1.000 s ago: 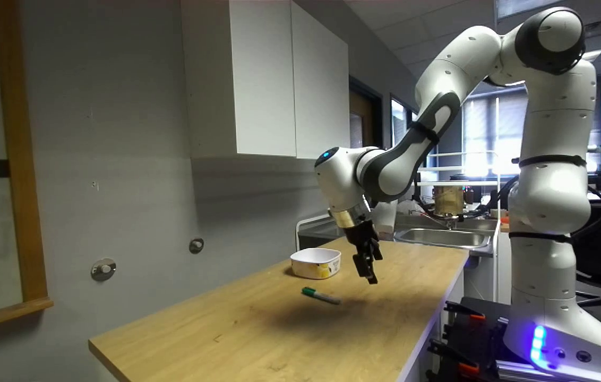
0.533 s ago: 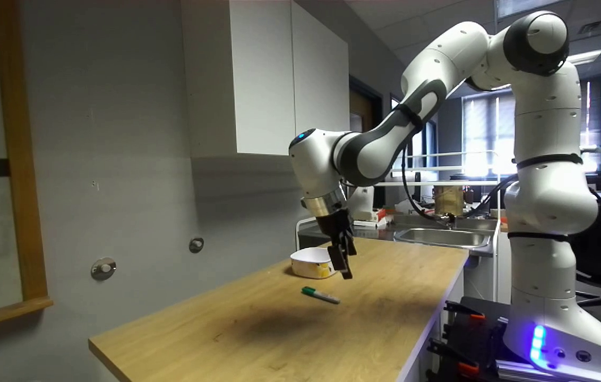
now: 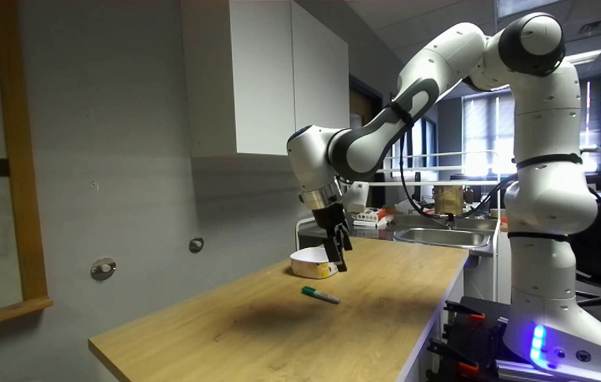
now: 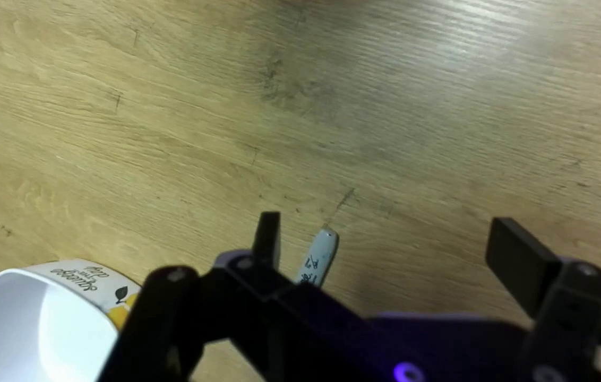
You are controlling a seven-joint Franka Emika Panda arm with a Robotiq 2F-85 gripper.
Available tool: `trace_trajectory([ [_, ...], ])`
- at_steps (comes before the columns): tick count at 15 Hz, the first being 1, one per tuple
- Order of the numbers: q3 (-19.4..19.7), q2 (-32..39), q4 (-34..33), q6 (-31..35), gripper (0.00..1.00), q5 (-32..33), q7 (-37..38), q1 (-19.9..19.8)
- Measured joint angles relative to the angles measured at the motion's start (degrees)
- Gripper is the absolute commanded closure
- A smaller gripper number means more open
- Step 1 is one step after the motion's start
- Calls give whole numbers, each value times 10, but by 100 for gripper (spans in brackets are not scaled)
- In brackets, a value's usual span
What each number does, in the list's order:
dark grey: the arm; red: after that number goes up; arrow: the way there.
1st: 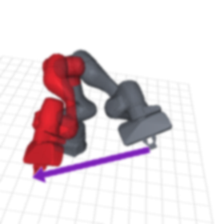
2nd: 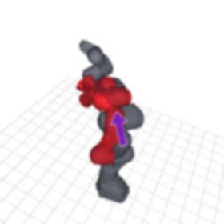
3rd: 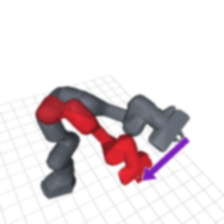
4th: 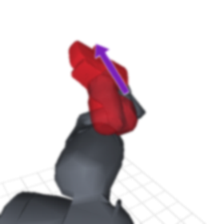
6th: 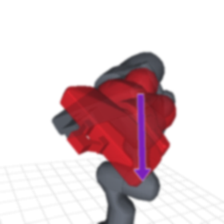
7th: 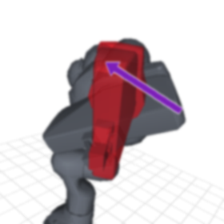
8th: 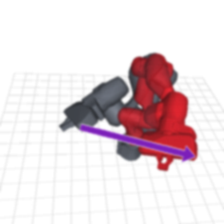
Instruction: Put the marker inside the bowl
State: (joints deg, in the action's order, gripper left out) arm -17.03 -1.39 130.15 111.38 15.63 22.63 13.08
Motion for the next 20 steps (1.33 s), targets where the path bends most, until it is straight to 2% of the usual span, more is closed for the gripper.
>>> trace_trajectory([
  [6, 49, 22, -10, 42, 0, -43, -82, -24],
  [20, 89, 144, -17, 105, 0, -84, -112, -47],
])
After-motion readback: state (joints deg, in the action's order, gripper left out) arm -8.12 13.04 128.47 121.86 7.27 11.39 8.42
